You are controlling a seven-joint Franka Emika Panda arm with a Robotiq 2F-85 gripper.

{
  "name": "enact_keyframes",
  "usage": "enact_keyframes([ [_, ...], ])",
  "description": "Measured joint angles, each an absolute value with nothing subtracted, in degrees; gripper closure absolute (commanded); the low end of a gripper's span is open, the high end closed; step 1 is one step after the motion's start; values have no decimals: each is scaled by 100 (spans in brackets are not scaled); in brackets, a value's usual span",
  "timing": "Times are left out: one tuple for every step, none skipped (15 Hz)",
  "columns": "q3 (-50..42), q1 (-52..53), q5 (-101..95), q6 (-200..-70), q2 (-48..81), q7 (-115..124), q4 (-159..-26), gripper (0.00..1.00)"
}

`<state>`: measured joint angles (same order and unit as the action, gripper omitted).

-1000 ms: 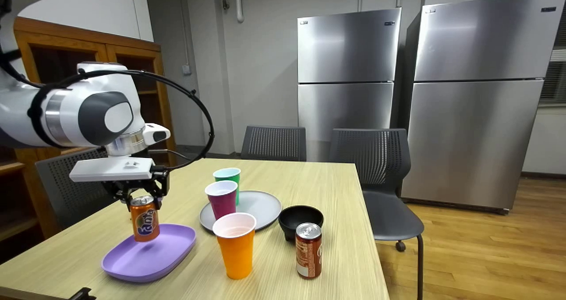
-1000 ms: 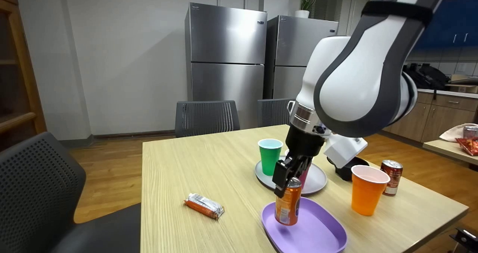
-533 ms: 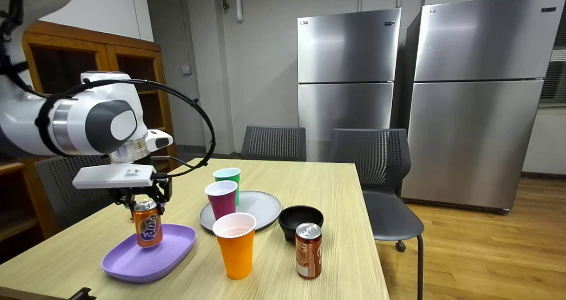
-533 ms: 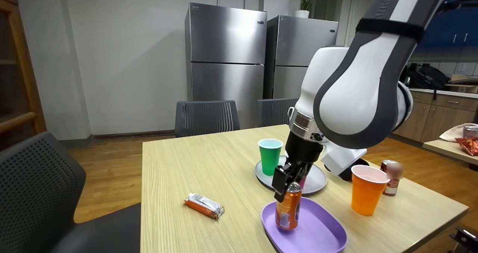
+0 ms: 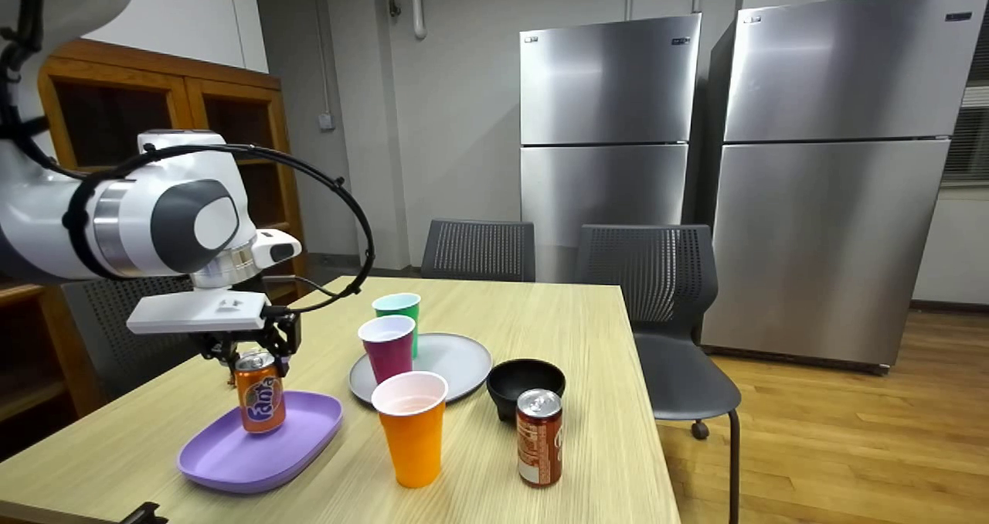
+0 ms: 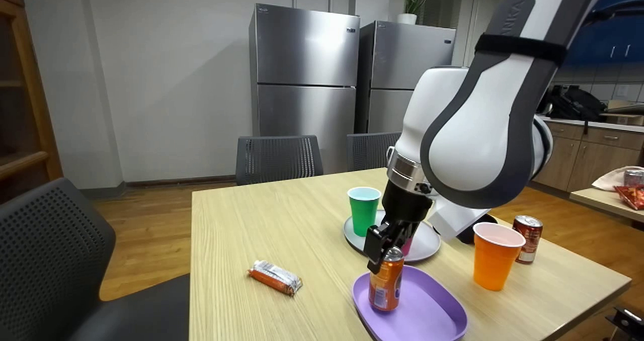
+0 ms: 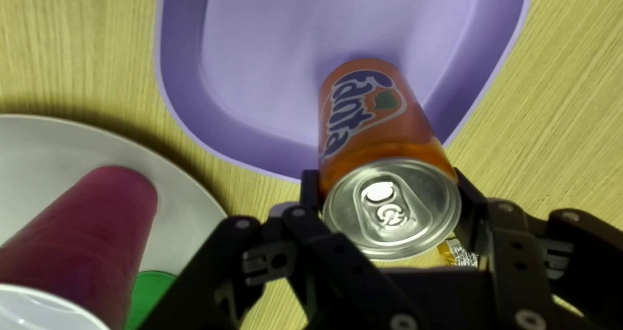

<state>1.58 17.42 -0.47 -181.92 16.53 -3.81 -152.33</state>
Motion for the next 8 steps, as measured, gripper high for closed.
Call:
enact_keyframes([
  [158, 1750, -47, -18211, 1671, -380, -15233, 62],
  [158, 1759, -47, -18221, 1681, -378, -15232, 62],
  [158, 1765, -47, -18229, 1688, -377, -15232, 62],
  [158, 1769, -47, -18235, 1693, -376, -15232, 62],
  [158, 1772, -47, -18239, 1696, -374, -15232, 14],
  [158, 1773, -47, -18240, 1697, -373, -15232, 11],
  [158, 1773, -47, -18240, 1697, -373, -15232, 4],
  [160, 1773, -47, -18240, 1696, -373, -15225, 1],
])
